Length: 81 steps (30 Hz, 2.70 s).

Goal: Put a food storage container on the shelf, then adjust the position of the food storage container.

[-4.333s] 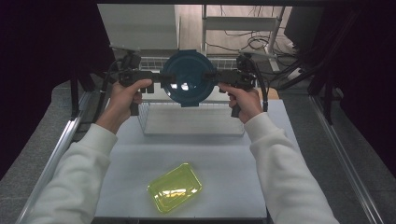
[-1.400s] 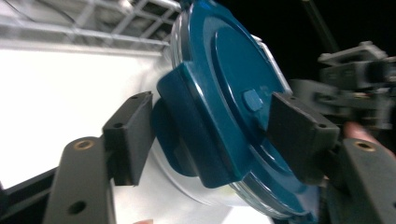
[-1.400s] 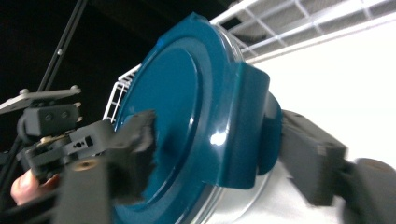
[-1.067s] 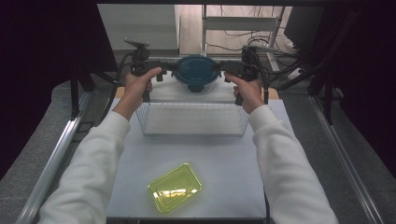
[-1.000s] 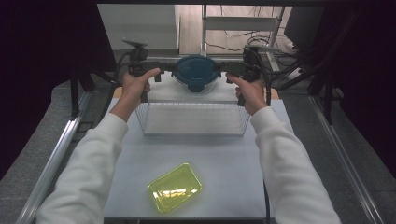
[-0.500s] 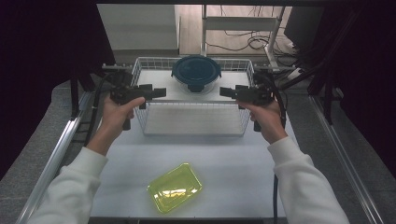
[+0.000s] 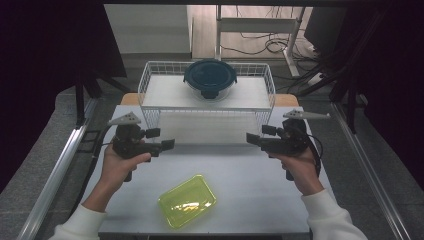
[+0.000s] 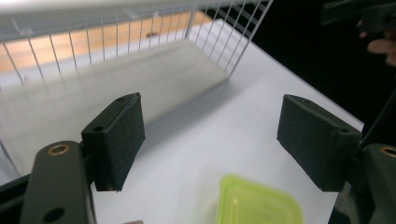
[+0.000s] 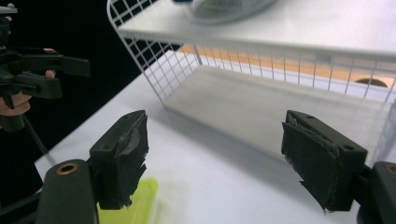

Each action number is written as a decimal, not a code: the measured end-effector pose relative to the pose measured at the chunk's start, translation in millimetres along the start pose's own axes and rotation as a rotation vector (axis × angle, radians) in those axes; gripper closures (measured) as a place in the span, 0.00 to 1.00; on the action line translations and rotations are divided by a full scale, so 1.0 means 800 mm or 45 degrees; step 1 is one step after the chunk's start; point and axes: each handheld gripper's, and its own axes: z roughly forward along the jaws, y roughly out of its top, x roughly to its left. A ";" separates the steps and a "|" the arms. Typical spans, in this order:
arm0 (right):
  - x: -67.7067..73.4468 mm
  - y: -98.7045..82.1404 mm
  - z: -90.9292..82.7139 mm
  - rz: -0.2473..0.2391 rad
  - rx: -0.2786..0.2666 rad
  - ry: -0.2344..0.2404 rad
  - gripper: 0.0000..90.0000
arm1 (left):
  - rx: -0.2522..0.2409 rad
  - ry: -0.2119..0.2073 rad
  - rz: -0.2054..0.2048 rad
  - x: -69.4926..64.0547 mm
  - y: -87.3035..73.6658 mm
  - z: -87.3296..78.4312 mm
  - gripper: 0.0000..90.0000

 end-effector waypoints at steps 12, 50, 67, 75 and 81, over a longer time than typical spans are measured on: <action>-0.001 -0.077 -0.018 0.013 0.083 0.045 0.26 | 0.174 0.047 0.022 -0.017 -0.057 0.001 0.27; -0.014 -0.133 -0.011 -0.015 0.277 -0.077 0.27 | 0.317 0.148 0.010 -0.026 -0.120 -0.027 0.37; -0.020 -0.136 -0.013 0.012 0.274 -0.099 0.27 | 0.528 0.060 -0.109 -0.026 -0.174 -0.024 0.87; -0.020 -0.137 -0.011 0.018 0.284 -0.095 0.27 | 0.673 -0.005 -0.038 -0.042 -0.185 -0.004 1.00; -0.022 -0.139 -0.011 0.026 0.285 -0.094 0.27 | 0.704 -0.006 -0.025 -0.043 -0.181 0.010 1.00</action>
